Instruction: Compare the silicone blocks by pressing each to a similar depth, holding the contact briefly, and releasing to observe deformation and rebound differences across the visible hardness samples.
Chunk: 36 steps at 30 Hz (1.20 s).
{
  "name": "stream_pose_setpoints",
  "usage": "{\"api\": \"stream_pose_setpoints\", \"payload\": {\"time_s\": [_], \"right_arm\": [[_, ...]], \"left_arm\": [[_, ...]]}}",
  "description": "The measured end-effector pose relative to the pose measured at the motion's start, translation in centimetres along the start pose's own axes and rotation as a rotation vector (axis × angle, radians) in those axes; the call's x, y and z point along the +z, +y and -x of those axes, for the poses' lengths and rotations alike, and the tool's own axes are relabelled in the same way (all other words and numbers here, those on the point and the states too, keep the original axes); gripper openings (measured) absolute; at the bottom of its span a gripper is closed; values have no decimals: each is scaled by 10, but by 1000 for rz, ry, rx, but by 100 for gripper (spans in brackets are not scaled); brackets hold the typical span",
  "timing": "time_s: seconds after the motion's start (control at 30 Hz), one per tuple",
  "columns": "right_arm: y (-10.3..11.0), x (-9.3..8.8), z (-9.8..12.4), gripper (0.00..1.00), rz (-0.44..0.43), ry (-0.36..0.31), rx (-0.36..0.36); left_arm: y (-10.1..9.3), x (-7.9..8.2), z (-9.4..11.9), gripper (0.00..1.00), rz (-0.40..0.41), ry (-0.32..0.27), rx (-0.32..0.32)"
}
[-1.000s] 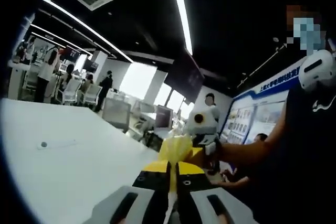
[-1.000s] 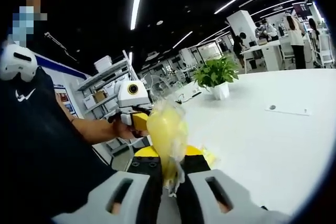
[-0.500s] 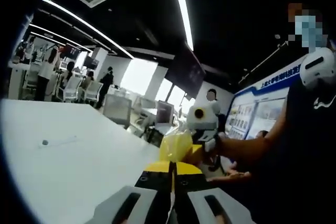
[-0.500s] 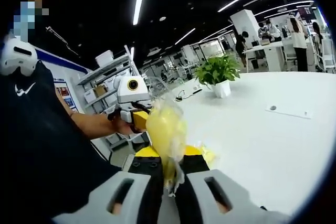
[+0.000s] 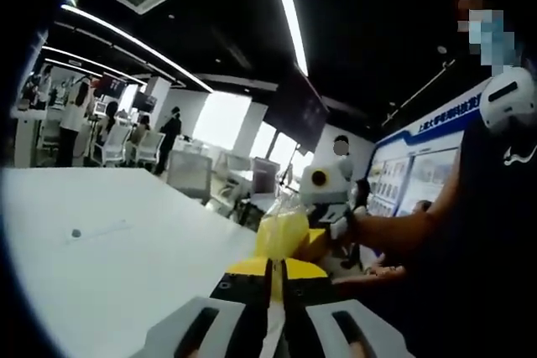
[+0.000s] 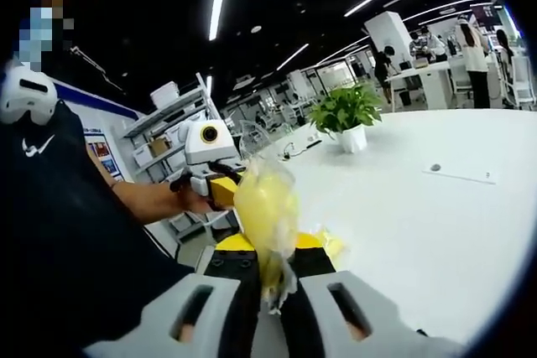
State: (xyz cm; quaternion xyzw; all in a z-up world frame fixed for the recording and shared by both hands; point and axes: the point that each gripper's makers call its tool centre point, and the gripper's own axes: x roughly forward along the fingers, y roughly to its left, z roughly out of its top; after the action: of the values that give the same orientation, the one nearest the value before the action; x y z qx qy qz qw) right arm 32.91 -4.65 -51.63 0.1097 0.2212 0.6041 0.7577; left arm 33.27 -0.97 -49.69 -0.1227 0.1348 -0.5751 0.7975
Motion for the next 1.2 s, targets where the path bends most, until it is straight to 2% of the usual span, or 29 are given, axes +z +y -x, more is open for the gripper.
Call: {"api": "stream_pose_setpoints", "payload": {"time_s": [0.1,0.13,0.17,0.2,0.23,0.33,0.47,0.57,0.63,0.73,1.07,1.2], "right_arm": [[-1,-1,0,1,10,5,-5],[-2,-2,0,1,10,10,-7],[-2,-3,0,1,7,13,-8],[-1,-4,0,1,2,16,-5],[-1,-4,0,1,4,14,-5],[0,-3,-1,2,-2,11,-2],[1,-2,-2,2,4,9,3],[3,-1,-2,2,-1,10,11],[3,-1,-3,2,2,8,11],[4,-2,-3,2,-5,9,13],[8,-2,-5,2,4,16,26],[10,-2,-4,2,4,16,35]], "left_arm": [[0,1,0,7,-1,2,-1],[0,4,0,11,6,-15,0],[3,12,1,15,19,-61,9],[4,15,1,22,26,-75,14],[4,14,2,24,22,-71,13],[7,10,2,24,-4,-42,23],[5,2,-1,24,-17,-5,5],[2,-7,-5,21,-24,28,-3],[2,-7,-5,18,-42,25,2],[3,-7,-5,17,-28,29,-1],[4,-10,-8,23,1,45,-7],[-1,-11,-7,16,31,52,-27]]}}
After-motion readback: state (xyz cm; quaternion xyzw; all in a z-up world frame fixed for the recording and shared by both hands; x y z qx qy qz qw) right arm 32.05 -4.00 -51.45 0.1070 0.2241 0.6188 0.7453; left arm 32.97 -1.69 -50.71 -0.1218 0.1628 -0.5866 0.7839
